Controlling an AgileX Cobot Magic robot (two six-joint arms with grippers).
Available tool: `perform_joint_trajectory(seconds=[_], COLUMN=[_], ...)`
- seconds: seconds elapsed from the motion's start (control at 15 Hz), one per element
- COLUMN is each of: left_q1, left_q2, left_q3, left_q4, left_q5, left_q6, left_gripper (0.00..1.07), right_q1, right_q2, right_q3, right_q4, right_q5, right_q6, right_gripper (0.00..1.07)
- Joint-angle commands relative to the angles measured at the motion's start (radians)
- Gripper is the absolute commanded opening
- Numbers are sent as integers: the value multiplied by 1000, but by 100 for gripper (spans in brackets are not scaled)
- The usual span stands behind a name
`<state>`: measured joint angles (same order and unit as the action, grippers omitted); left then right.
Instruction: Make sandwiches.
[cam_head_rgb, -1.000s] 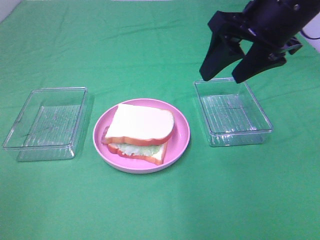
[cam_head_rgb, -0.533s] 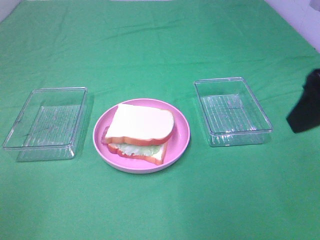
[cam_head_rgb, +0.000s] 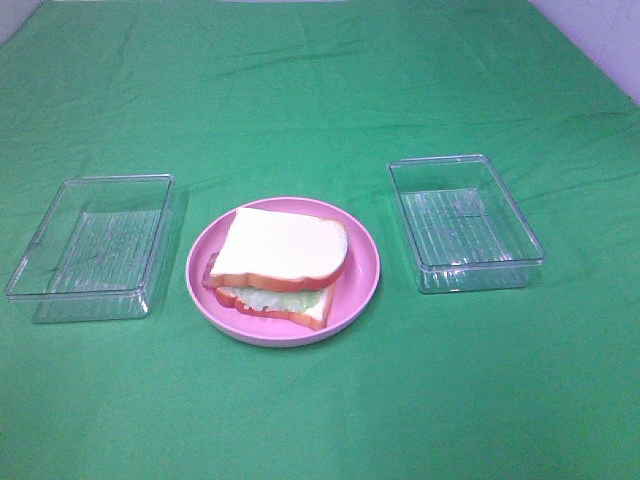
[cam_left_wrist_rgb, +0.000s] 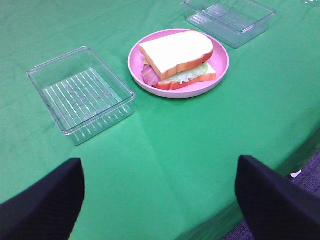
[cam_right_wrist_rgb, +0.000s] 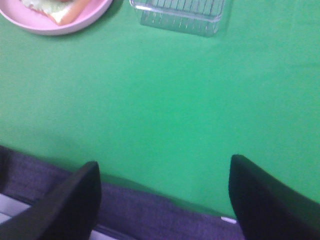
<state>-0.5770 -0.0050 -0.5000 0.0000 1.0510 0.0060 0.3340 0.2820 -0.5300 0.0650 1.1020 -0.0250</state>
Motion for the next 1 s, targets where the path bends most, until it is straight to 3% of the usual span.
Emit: perform_joint_trajectory(seconds=[0.07,0.27,0.73,0.8,1.0], left_q1=[-3,-3,3,36,218], left_q2=[-22,-22,-22,-22,-22], left_q3=[1,1,1,1,1], left_q4=[-7,-6,-6,0,-5], left_q5=[-8,-8,-8,-8,-8], left_q6=[2,0,0,-6,-1], left_gripper=[79,79,79,79,79], right_q1=[0,0,-6,-32,-227], right_q2=[-100,-193,-191,-191,-191], right_q3=[16,25,25,25,25], right_q4=[0,0,1,4,9], right_q5=[-39,-43,-43,-43,-43], right_q6=[-48,-93,-89,-89,-89], right_gripper=[68,68,68,68,68])
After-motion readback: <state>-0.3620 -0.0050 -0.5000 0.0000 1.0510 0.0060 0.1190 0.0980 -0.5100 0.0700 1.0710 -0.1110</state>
